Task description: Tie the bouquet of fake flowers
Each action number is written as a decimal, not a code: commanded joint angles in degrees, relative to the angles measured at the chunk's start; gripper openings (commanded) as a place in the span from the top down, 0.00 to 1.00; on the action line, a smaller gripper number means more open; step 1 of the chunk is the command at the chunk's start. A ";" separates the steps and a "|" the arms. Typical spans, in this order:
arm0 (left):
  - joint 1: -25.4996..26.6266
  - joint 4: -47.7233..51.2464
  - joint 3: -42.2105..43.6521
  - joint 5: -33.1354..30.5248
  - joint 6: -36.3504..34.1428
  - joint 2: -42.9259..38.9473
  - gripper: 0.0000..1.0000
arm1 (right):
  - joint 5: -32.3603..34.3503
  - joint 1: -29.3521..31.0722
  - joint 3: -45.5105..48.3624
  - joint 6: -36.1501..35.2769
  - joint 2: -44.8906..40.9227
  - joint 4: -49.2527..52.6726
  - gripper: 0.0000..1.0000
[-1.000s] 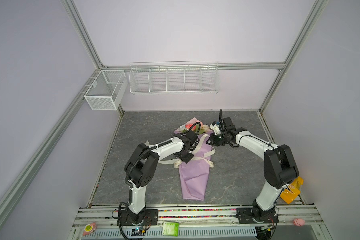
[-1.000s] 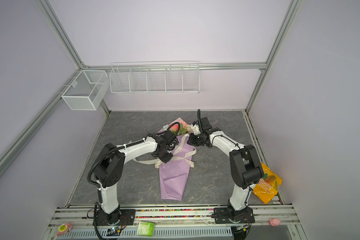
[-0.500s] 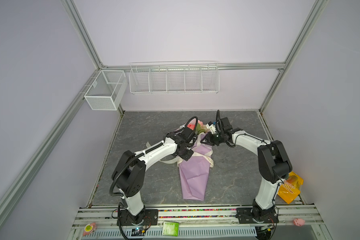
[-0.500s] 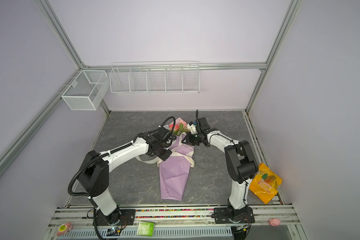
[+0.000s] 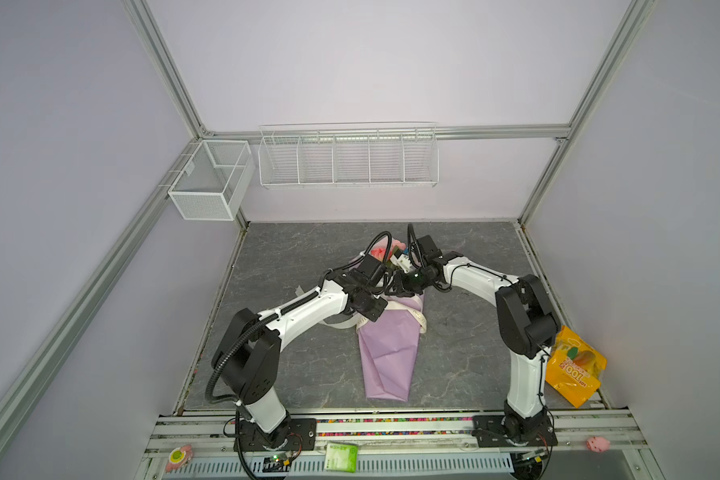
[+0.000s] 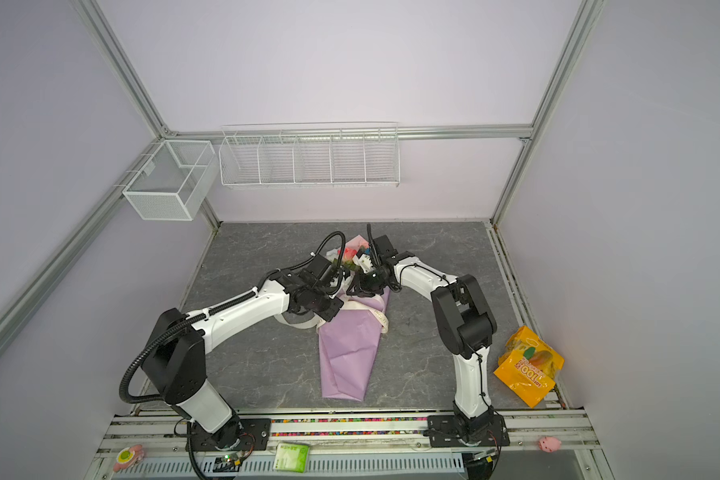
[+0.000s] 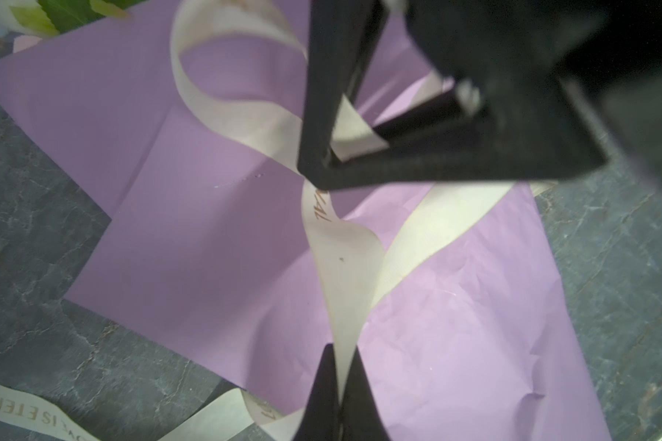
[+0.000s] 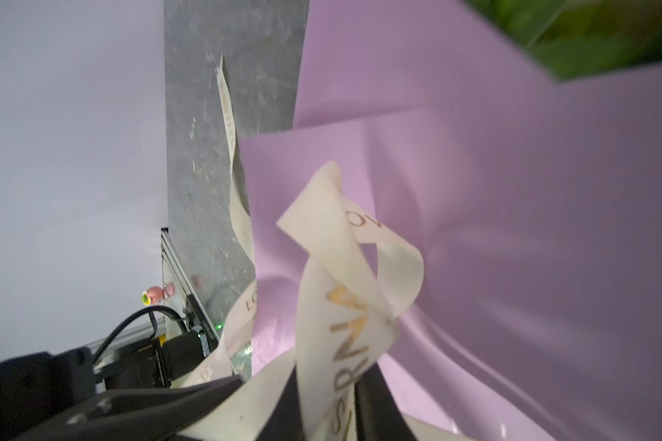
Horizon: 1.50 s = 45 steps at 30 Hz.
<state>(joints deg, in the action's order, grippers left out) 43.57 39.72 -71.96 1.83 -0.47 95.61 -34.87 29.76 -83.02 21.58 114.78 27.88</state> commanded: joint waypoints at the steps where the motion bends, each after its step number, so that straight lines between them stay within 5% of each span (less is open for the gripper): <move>1: 0.29 -2.42 1.00 0.72 0.99 -2.62 1.00 | -1.42 0.04 2.37 -5.81 -0.83 5.82 0.73; 5: 0.29 -3.42 1.66 0.93 1.82 -3.76 1.00 | -2.17 0.16 4.18 -8.30 -4.05 7.46 0.65; 14: 0.20 -4.26 0.96 0.90 4.14 -1.86 1.00 | 9.62 -2.76 10.56 -7.34 -15.01 7.40 0.37; 24: -0.36 -4.52 -1.46 1.38 7.65 1.04 1.00 | 13.73 1.15 26.10 4.28 -29.15 -9.87 0.47; 35: -0.59 -3.60 -3.82 3.51 9.92 2.78 1.00 | 29.29 6.67 25.25 7.53 -21.27 -18.71 0.55; 45: -0.68 -2.11 -5.03 3.40 9.88 2.82 1.00 | 27.84 7.12 25.78 -12.66 -17.59 -25.22 0.48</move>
<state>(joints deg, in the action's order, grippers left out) 43.13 36.53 -75.13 4.62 8.56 97.84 -7.01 36.49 -57.43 17.43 96.01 5.69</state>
